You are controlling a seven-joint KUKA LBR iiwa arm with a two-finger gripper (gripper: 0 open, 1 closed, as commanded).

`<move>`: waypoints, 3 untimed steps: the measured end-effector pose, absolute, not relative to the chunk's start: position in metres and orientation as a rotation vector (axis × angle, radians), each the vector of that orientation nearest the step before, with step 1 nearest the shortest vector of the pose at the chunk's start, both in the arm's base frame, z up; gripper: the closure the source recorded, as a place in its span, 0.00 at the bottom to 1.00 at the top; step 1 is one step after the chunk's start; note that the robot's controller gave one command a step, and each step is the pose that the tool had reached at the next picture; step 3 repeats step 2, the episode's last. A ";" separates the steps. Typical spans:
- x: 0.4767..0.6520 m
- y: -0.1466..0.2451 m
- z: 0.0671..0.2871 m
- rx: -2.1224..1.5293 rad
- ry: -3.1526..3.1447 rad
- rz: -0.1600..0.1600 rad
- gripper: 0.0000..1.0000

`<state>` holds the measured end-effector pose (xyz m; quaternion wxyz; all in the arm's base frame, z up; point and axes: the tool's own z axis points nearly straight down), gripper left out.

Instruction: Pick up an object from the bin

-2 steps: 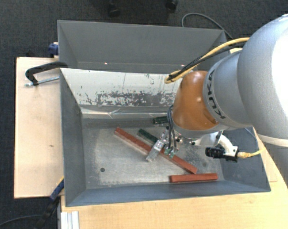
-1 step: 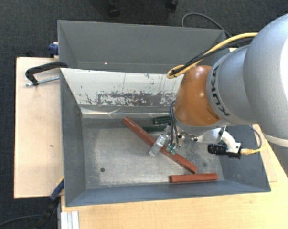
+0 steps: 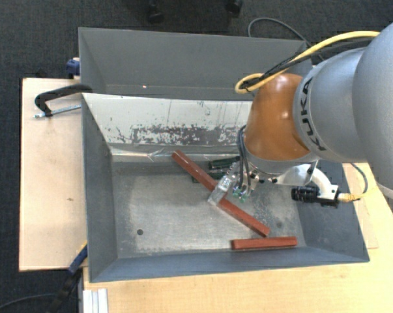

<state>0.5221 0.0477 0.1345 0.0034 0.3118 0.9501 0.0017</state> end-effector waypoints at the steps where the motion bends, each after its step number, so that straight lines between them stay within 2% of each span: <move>1: 0.523 0.048 0.138 0.976 2.982 0.003 1.00; 3: 0.524 0.048 0.144 0.975 2.983 0.003 1.00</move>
Offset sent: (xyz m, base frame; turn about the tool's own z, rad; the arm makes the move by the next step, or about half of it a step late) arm 0.0000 -0.0001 0.0032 0.0000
